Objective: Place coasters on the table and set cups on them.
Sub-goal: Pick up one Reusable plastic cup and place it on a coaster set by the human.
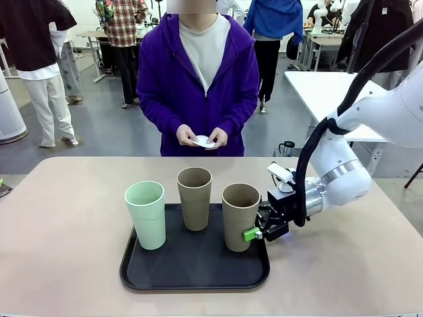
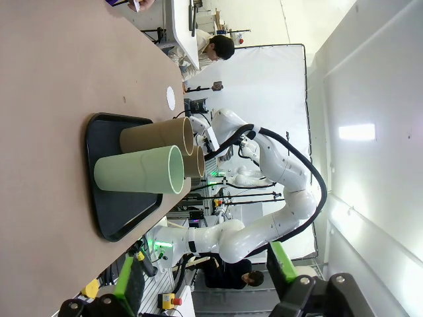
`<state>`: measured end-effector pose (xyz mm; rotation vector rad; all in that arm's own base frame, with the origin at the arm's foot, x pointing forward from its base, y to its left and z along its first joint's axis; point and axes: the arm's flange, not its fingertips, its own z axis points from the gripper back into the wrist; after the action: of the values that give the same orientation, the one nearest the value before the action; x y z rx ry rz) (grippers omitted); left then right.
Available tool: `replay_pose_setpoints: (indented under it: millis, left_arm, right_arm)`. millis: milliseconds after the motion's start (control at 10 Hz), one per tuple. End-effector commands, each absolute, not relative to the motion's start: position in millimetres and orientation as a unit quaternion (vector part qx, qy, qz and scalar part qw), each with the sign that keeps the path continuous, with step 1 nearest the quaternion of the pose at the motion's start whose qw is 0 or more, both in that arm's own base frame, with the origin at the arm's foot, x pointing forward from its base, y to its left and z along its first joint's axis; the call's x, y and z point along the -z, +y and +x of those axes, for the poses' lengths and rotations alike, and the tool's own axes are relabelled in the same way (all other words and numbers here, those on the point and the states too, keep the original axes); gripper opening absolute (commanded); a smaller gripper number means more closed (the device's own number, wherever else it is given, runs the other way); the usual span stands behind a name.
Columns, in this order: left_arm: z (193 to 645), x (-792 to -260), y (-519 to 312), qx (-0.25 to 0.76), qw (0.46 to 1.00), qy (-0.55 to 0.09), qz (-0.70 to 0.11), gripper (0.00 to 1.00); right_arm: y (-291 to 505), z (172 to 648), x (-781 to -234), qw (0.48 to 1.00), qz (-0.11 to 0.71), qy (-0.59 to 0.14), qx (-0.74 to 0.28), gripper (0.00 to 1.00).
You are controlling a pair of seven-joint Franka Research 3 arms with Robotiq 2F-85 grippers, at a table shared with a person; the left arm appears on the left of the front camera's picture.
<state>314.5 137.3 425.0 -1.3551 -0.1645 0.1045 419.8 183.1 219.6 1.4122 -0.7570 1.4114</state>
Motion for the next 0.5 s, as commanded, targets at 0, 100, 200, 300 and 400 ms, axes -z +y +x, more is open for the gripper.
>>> replay_pose_setpoints:
  millis: [0,100,200,300,400]
  left_arm:
    - [314.7,-426.5,136.9,-0.048,0.771,-0.081,-0.630,1.00]
    - [314.7,-426.5,136.9,-0.048,0.771,-0.081,-0.630,1.00]
    - [314.7,-426.5,136.9,-0.048,0.771,-0.081,-0.630,1.00]
    - [314.7,-426.5,136.9,-0.048,0.771,-0.081,-0.630,1.00]
    - [314.7,-426.5,136.9,-0.048,0.771,-0.081,-0.630,1.00]
  right_arm:
    - [195.4,424.2,-215.0,0.486,0.582,-0.297,-0.580,1.00]
    - [197.4,423.2,-213.7,0.483,0.580,-0.299,-0.584,1.00]
    - [196.9,422.9,-214.0,0.482,0.584,-0.297,-0.582,0.41]
    - [195.3,423.1,-215.1,0.481,0.583,-0.303,-0.580,0.41]
    - [192.7,422.6,-217.3,0.484,0.579,-0.312,-0.578,0.00]
